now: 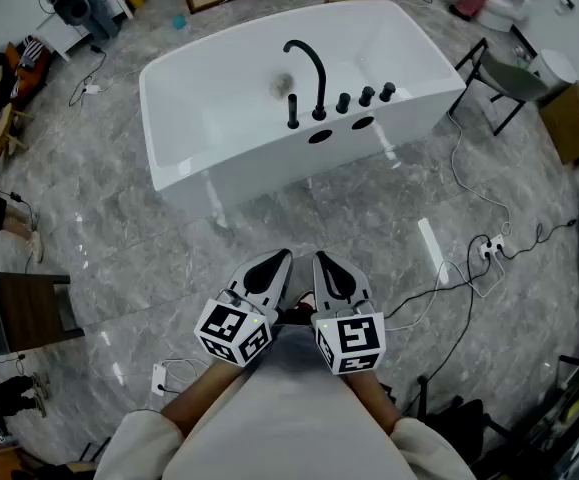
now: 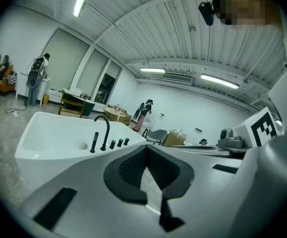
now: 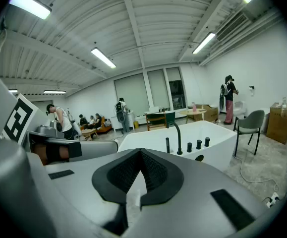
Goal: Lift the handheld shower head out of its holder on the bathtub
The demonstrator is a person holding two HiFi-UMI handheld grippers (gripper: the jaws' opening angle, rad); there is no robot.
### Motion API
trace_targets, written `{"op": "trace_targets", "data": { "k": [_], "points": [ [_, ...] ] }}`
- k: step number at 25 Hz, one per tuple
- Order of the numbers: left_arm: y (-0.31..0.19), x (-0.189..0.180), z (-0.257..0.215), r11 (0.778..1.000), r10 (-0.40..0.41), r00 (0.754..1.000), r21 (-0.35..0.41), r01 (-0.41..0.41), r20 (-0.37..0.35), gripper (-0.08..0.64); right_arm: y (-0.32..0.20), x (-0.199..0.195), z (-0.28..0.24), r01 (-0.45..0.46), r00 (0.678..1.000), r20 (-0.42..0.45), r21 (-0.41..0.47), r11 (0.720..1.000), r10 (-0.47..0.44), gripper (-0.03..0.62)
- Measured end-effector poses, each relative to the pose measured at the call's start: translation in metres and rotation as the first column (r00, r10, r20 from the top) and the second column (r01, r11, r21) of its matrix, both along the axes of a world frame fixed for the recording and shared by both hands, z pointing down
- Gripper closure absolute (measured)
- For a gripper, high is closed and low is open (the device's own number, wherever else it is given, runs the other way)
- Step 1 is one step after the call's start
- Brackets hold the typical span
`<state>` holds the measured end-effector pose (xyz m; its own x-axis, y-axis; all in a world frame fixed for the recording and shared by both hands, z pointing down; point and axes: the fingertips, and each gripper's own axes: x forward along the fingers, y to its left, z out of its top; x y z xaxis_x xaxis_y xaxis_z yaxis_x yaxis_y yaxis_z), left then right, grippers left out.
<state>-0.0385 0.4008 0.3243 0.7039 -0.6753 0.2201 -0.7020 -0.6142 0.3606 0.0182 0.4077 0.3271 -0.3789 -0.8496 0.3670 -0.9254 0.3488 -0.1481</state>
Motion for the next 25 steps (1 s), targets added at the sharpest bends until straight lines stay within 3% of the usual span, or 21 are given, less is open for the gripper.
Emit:
{"op": "trace_targets", "data": {
  "k": [9,18,25],
  "points": [
    [-0.009,0.005,-0.009,1.0,0.005,0.999,0.01,-0.005,-0.032,0.555,0.0,-0.001,0.001,-0.01,1.0,0.005,0.004,1.0,0.01,0.574],
    [-0.009,0.005,-0.007,1.0,0.021,1.0,-0.001,-0.021,0.001,0.555,-0.001,-0.001,0.003,-0.03,0.996,0.079,-0.006,1.0,0.031,0.574],
    [-0.039,0.012,-0.005,0.999,0.047,0.999,0.0,-0.047,-0.024,0.555,-0.026,0.005,0.009,-0.043,0.997,0.058,-0.021,0.999,0.045,0.574]
  ]
}}
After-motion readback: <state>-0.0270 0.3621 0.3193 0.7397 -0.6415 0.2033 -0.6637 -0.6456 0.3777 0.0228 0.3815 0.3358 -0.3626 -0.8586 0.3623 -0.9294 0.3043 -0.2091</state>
